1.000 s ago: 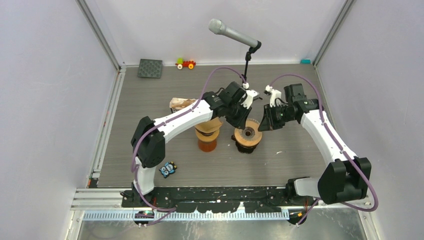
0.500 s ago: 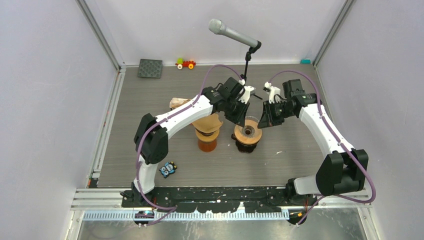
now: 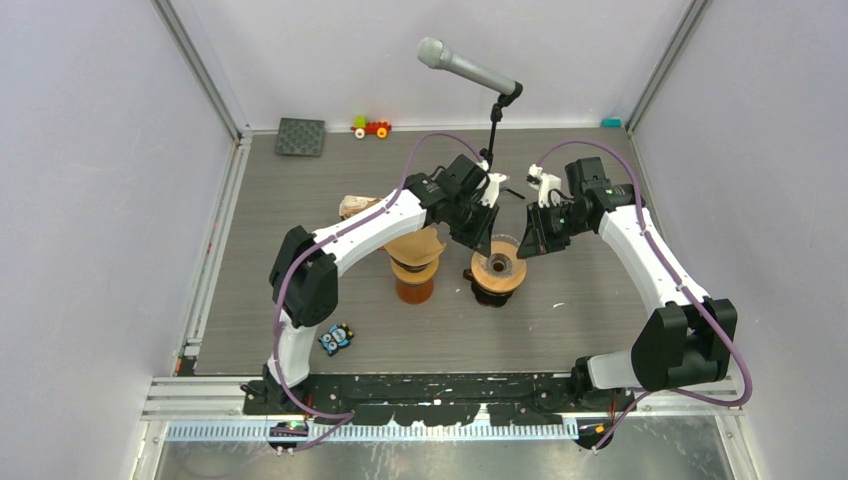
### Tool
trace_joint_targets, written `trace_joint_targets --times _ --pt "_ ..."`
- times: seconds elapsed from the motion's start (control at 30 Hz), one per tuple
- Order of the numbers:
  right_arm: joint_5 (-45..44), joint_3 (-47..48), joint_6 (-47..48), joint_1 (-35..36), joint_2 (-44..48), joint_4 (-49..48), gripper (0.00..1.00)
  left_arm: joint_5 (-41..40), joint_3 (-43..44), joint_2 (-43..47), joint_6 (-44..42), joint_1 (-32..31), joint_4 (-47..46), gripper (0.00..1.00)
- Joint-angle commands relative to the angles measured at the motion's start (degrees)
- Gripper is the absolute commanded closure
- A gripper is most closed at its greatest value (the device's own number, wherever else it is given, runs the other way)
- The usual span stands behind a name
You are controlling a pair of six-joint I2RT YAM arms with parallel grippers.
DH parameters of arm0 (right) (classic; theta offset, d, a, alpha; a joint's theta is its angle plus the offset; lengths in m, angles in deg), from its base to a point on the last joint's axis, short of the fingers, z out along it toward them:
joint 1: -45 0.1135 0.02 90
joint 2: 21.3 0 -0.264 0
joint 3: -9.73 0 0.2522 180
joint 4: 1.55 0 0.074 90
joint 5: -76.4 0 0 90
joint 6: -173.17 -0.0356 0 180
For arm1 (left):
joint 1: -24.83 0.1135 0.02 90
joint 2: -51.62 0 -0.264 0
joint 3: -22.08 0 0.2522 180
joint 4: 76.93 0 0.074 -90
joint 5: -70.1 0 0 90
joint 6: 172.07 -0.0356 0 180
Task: Place the coffee filter in the dripper
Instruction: Place the coffee dripper in the dripper holder.
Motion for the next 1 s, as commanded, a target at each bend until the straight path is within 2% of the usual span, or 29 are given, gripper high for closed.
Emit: trace_joint_targets --times 0.0,0.97 --pt "0.45 2.86 2.03 0.14 0.89 0.51 0.99 3.28 -0.53 1.84 0.51 -0.58 0.93 1.0" --pt "-0.42 -0.04 2.26 0.13 -5.85 -2.22 0.99 3.55 -0.08 -2.25 0.44 -0.6 2.81 1.0"
